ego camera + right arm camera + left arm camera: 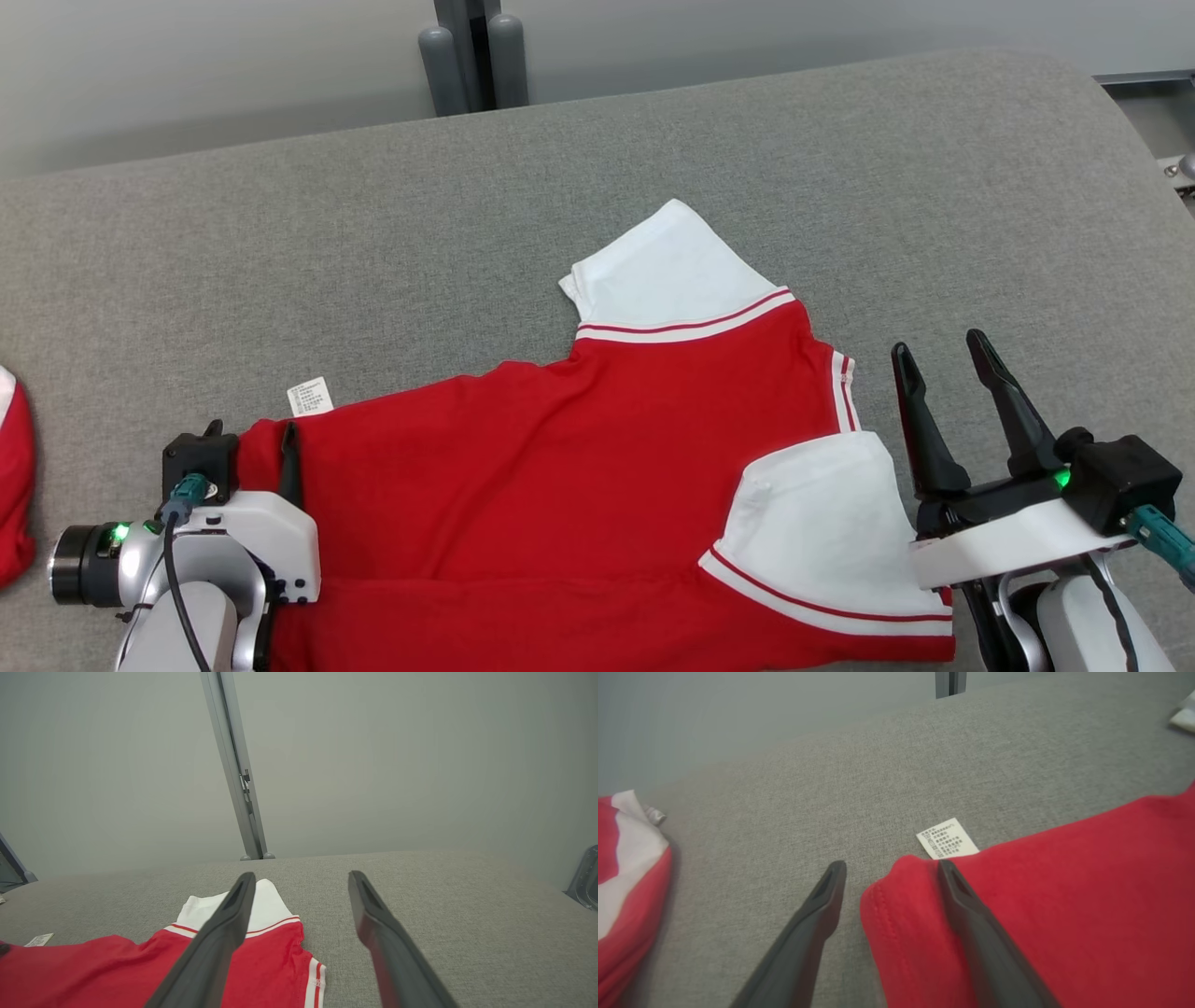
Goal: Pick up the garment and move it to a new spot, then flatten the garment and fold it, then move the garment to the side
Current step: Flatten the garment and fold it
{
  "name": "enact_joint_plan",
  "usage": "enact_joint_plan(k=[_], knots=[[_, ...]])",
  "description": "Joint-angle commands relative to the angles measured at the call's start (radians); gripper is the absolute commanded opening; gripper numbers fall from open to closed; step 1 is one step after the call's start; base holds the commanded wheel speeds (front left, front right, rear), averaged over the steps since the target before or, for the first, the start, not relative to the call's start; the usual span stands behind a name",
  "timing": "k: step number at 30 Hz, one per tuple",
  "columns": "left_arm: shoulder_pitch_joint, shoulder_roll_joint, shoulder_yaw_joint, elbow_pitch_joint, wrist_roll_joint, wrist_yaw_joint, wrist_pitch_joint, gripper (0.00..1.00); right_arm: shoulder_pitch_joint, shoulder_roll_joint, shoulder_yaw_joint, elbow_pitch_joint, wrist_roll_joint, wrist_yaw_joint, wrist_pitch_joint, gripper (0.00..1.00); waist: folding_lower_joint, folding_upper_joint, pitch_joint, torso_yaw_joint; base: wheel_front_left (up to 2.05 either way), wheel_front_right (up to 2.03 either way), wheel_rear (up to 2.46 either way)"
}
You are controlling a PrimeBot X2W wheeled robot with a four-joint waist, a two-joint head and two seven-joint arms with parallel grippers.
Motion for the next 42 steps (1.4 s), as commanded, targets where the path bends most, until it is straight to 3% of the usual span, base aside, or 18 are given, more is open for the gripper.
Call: enact_joint_plan(k=[1, 11, 12, 13, 14, 27, 34, 42], knots=[[-0.017, 0.011, -0.003, 0.005, 0.006, -0.004, 0.008, 1.0, -0.013, -0.001, -0.005, 0.006, -0.002, 0.0, -0.007, 1.0, 0.0, 0.0, 0.001, 0.0, 0.0, 0.0, 0.0], [-0.029, 0.003, -0.007, 0.028, -0.01, 0.016, 0.002, 1.0, -0.018, 0.003, -0.009, 0.017, -0.009, 0.0, -0.008, 1.0, 0.0, 0.0, 0.0, 0.006, 0.0, 0.0, 0.0], [-0.031, 0.0, -0.005, 0.029, -0.015, 0.013, 0.002, 0.83, -0.019, 0.003, -0.009, 0.019, -0.01, 0.0, -0.008, 1.0, 0.0, 0.0, 0.0, 0.006, 0.0, 0.0, 0.0], [-0.033, -0.001, -0.005, 0.03, -0.019, 0.009, 0.002, 0.23, -0.02, 0.003, -0.009, 0.02, -0.011, 0.0, -0.008, 1.0, 0.0, 0.0, 0.0, 0.007, 0.0, 0.0, 0.0], [-0.035, -0.003, -0.005, 0.03, -0.024, 0.006, 0.002, 0.0, -0.021, 0.003, -0.009, 0.021, -0.012, 0.0, -0.008, 1.0, 0.0, 0.0, 0.0, 0.007, 0.0, 0.0, 0.0], [-0.041, -0.042, -0.009, -0.043, -0.066, -0.002, -0.031, 0.0, -0.056, -0.021, -0.01, 0.053, -0.024, 0.0, 0.002, 1.0, 0.0, 0.0, 0.008, 0.051, 0.0, 0.0, 0.0], [-0.058, -0.056, -0.066, -0.107, -0.035, -0.015, -0.034, 0.0, -0.242, -0.063, 0.0, 0.157, 0.029, 0.0, 0.139, 1.0, 0.0, 0.0, 0.05, 0.119, 0.0, 0.0, 0.0], [-0.103, -0.093, -0.131, -0.134, -0.009, -0.027, -0.057, 0.0, -0.495, -0.122, -0.002, 0.388, 0.131, 0.0, 0.322, 1.0, 0.0, 0.0, 0.111, 0.22, 0.0, 0.0, 0.0]])
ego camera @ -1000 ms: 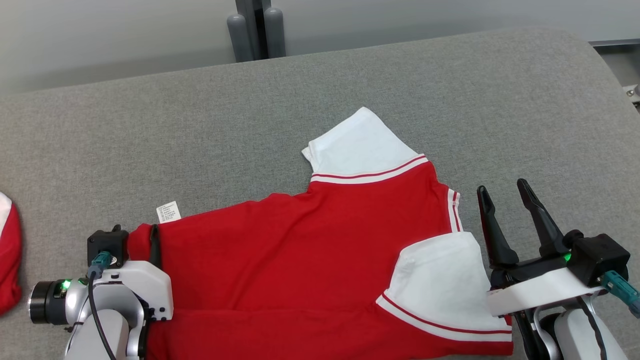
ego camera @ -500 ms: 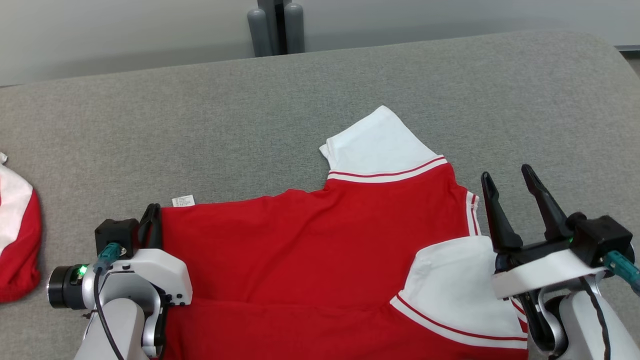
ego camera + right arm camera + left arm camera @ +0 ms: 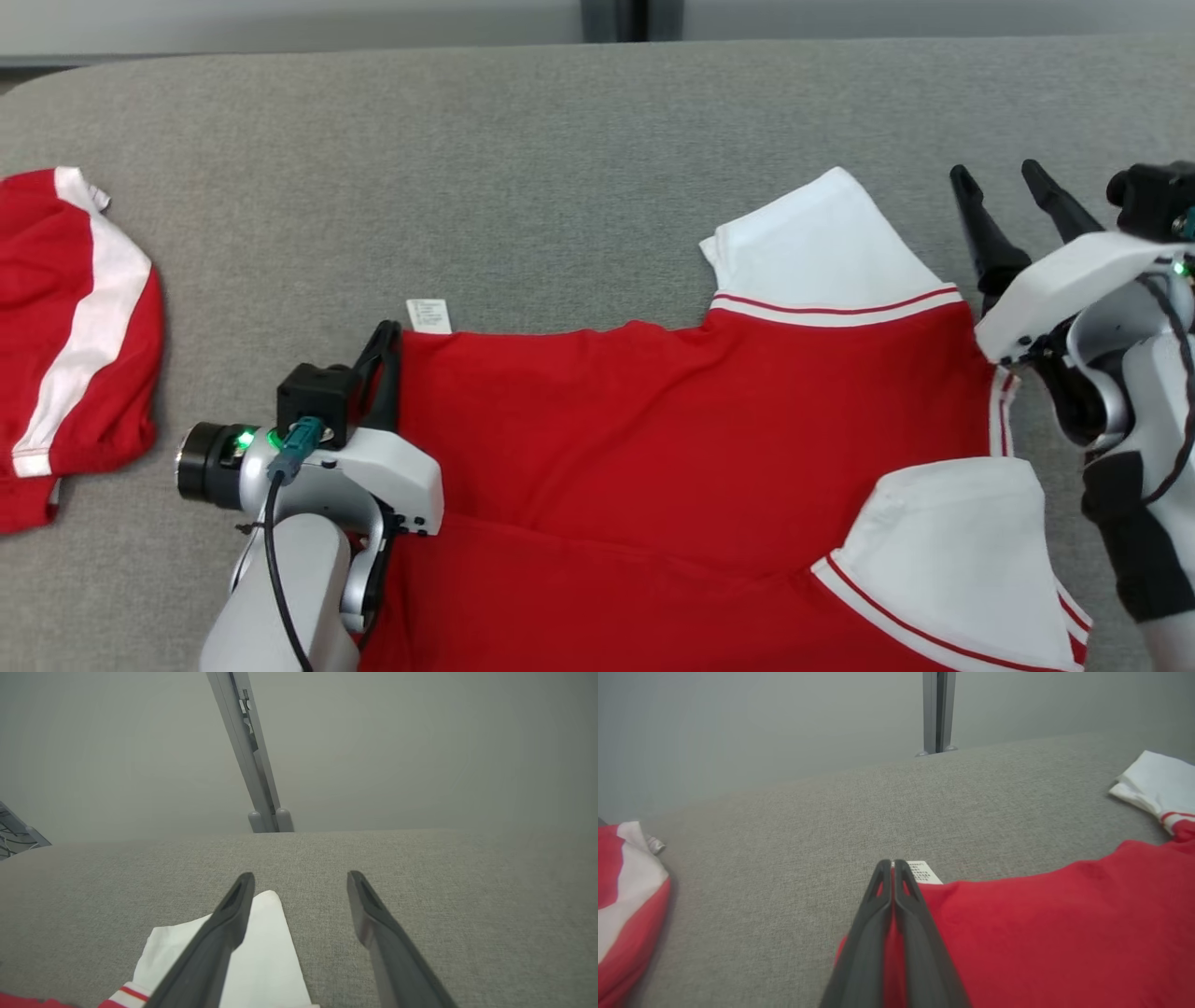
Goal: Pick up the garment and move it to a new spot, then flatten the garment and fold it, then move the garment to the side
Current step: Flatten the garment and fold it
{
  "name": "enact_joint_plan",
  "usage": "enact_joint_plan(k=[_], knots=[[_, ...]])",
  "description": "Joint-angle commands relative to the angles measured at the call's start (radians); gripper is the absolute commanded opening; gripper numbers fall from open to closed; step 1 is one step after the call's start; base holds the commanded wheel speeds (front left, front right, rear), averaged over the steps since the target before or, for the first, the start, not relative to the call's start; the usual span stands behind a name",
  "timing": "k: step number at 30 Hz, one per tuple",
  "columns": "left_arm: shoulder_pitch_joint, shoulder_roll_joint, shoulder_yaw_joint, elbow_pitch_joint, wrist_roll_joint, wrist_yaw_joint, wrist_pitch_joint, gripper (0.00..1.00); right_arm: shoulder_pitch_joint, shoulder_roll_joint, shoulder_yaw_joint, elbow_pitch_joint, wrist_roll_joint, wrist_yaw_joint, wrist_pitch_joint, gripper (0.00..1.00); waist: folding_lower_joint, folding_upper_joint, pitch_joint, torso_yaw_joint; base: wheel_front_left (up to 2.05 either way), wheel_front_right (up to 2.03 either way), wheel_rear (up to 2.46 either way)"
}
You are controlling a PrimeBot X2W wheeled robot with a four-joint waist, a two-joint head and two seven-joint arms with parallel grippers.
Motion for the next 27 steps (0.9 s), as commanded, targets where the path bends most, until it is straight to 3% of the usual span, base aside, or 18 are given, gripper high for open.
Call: enact_joint_plan(k=[1, 13, 27], knots=[[-0.03, -0.003, -0.011, -0.002, 0.008, -0.009, -0.008, 0.0, -0.044, -0.031, 0.006, 0.041, 0.006, 0.0, 0.017, 1.0, 0.0, 0.0, 0.035, 0.049, 0.0, 0.0, 0.0], [-0.103, -0.05, -0.09, 0.028, -0.002, -0.028, -0.038, 0.0, -0.274, -0.112, 0.141, 0.326, 0.046, 0.0, 0.089, 1.0, 0.0, 0.0, 0.105, 0.157, 0.0, 0.0, 0.0], [-0.142, -0.058, -0.121, 0.054, -0.022, -0.013, -0.063, 0.0, -0.368, -0.088, 0.247, 0.516, 0.083, 0.0, 0.07, 0.98, 0.0, 0.0, 0.139, 0.178, 0.0, 0.0, 0.0]])
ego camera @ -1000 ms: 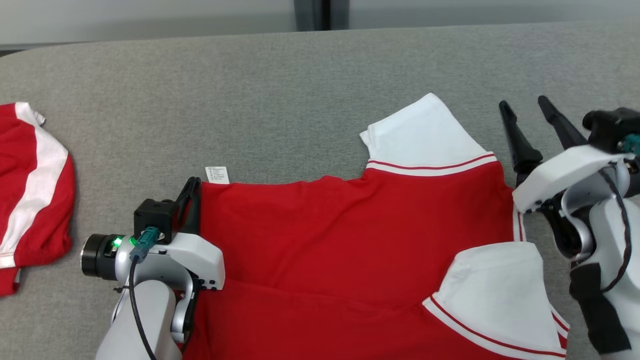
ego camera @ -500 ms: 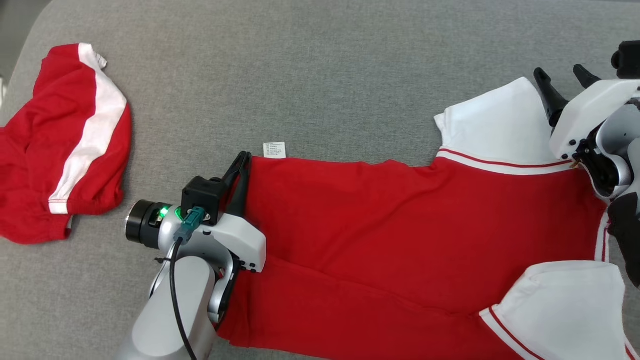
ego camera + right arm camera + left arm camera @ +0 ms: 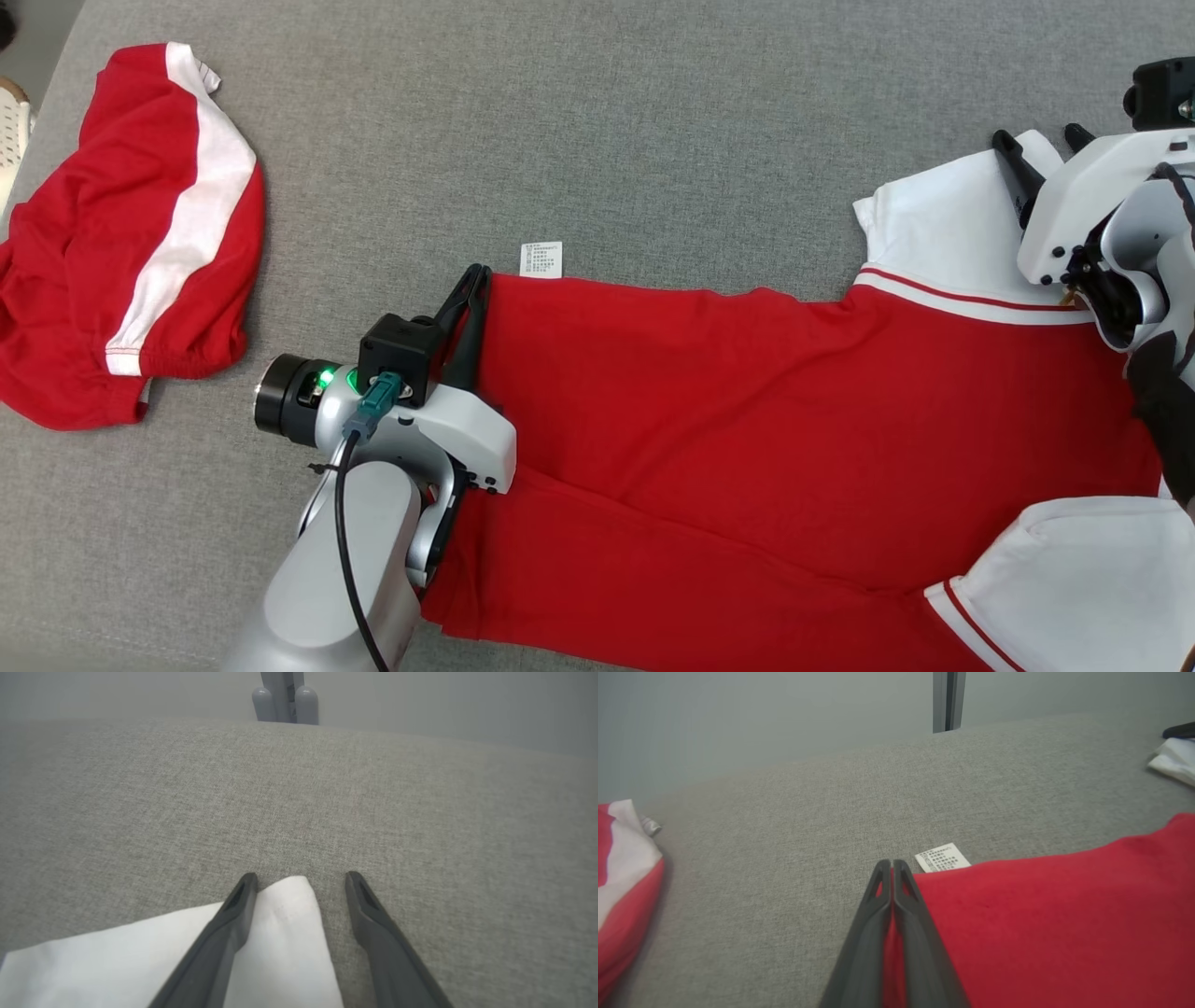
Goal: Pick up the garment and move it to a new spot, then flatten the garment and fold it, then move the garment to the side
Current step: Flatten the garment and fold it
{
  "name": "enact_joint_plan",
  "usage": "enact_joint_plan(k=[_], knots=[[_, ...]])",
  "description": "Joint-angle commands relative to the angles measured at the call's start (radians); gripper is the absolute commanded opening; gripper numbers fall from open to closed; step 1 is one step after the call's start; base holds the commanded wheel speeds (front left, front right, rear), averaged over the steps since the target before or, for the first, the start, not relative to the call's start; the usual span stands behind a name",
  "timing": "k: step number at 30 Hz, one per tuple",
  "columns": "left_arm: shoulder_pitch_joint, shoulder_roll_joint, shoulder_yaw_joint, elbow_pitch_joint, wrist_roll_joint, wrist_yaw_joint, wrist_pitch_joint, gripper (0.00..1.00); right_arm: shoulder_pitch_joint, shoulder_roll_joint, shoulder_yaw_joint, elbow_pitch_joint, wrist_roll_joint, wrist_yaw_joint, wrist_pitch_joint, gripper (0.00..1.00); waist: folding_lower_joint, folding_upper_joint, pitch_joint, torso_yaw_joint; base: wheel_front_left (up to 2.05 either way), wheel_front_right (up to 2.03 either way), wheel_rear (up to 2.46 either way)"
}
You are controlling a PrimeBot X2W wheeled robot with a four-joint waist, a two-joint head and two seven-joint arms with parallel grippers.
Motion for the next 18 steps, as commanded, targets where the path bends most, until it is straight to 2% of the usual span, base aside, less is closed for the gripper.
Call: enact_joint_plan(k=[1, 2, 3, 9, 18], knots=[[-0.013, 0.007, 0.002, 0.003, -0.006, 0.003, -0.008, 0.0, 0.0, 0.002, 0.012, 0.009, 0.011, 0.0, -0.001, 0.78, 0.0, 0.0, 0.001, -0.001, 0.0, 0.0, 0.0], [-0.016, 0.007, 0.002, 0.005, -0.006, 0.006, -0.009, 0.0, -0.003, 0.003, 0.021, 0.013, 0.014, 0.0, -0.005, 0.31, 0.0, 0.0, 0.002, -0.002, 0.0, 0.0, 0.0], [-0.019, 0.006, 0.001, 0.007, -0.008, 0.008, -0.011, 0.0, -0.002, 0.003, 0.034, 0.014, 0.018, 0.0, -0.011, 0.0, 0.0, 0.0, 0.003, -0.003, 0.0, 0.0, 0.0], [-0.036, 0.014, 0.008, 0.022, -0.017, 0.011, -0.016, 0.0, -0.022, -0.018, 0.085, 0.01, 0.052, 0.0, -0.051, 0.0, 0.0, 0.0, 0.003, -0.015, 0.0, 0.0, 0.0], [-0.078, 0.041, 0.029, 0.05, -0.032, 0.014, -0.011, 0.0, -0.069, -0.049, 0.153, -0.006, 0.06, 0.0, -0.181, 0.0, 0.0, 0.0, -0.002, -0.043, 0.0, 0.0, 0.0]])
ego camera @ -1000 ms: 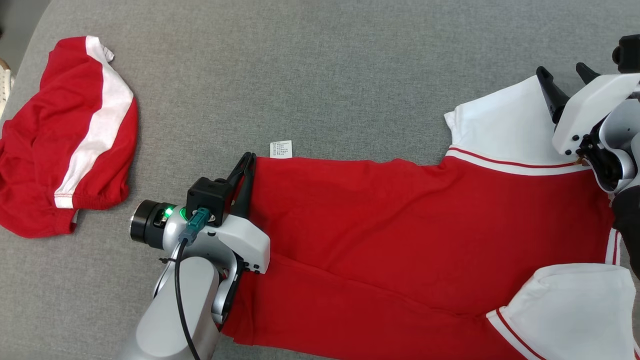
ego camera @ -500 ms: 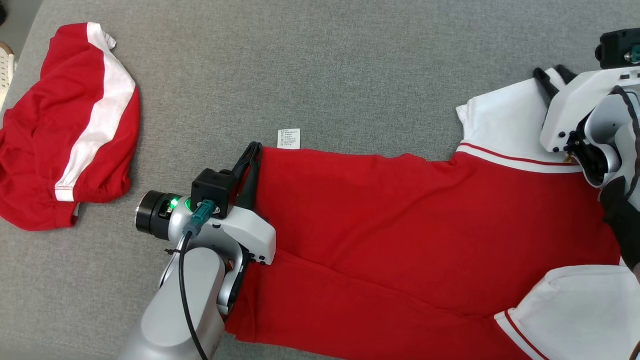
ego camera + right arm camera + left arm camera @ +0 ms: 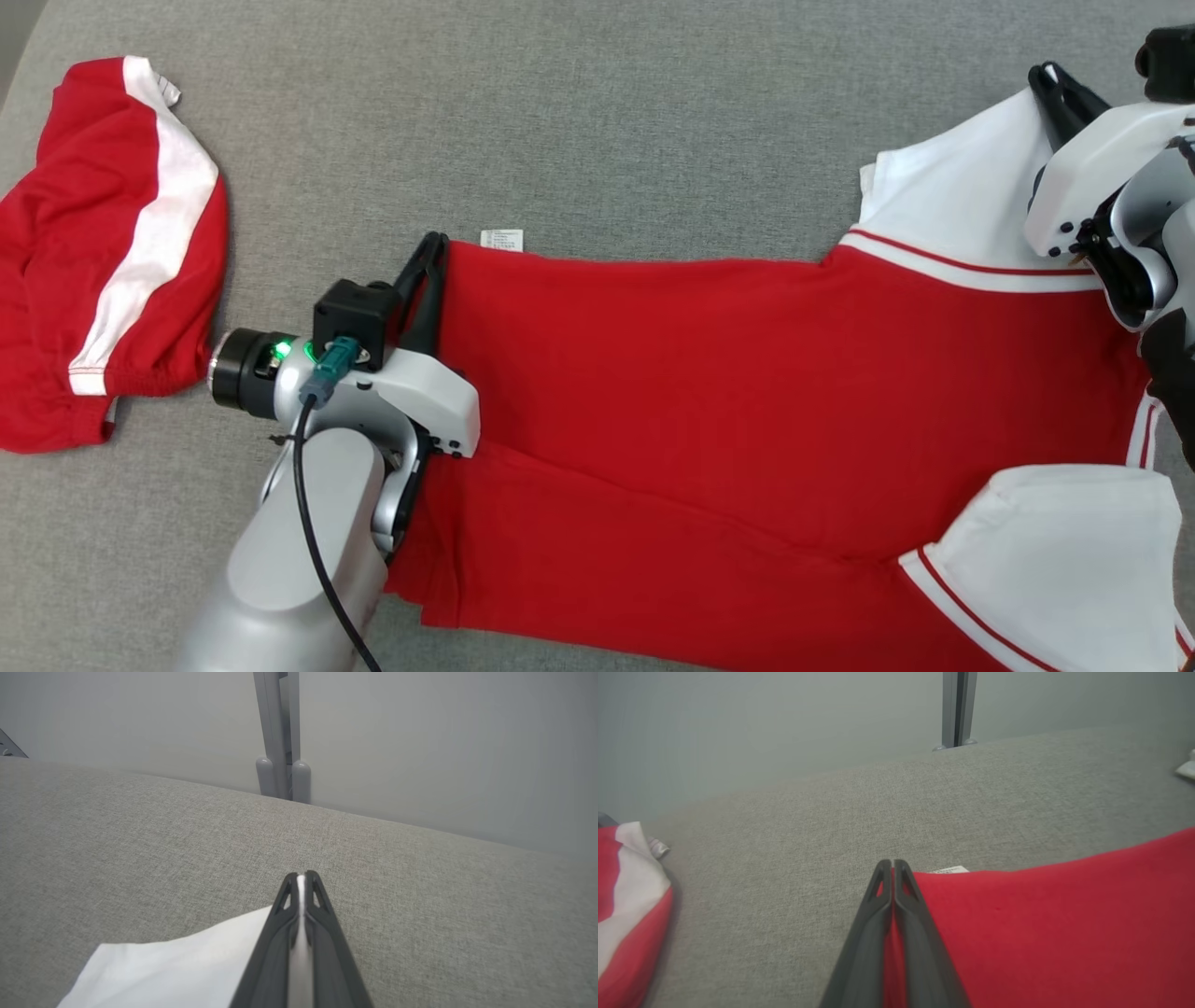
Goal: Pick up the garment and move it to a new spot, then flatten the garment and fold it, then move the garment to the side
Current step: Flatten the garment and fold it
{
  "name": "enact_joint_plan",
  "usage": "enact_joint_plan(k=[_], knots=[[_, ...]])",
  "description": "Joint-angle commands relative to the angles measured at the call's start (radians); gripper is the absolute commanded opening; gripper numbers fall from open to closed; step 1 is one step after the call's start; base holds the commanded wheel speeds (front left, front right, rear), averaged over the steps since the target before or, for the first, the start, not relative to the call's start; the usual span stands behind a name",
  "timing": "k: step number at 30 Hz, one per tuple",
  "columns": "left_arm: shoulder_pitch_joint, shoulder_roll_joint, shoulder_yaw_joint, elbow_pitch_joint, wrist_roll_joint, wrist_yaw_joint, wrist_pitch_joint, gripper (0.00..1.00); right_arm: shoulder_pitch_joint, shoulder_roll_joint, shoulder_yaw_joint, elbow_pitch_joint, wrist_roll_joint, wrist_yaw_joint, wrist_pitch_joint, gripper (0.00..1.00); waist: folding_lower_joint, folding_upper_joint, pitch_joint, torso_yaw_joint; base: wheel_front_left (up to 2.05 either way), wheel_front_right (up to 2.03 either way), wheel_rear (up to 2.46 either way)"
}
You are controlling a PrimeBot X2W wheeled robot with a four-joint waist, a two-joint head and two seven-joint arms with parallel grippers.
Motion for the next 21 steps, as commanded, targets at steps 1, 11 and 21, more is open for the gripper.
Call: enact_joint_plan(k=[1, 11, 21], knots=[[-0.025, 0.014, 0.008, 0.005, -0.004, 0.005, 0.0, 0.0, -0.018, -0.012, 0.008, -0.007, 0.002, 0.0, -0.021, 0.0, 0.0, 0.0, -0.001, -0.006, 0.0, 0.0, 0.0], [-0.098, 0.032, 0.015, 0.07, -0.01, 0.003, -0.003, 0.0, -0.06, -0.009, 0.053, 0.014, 0.009, 0.0, -0.166, 0.0, 0.0, 0.0, -0.009, -0.038, 0.0, 0.0, 0.0], [-0.082, 0.051, -0.004, 0.106, -0.012, -0.02, -0.032, 0.0, 0.016, 0.004, 0.1, -0.038, 0.036, 0.0, -0.215, 0.0, 0.0, 0.0, -0.063, -0.069, 0.0, 0.0, 0.0]])
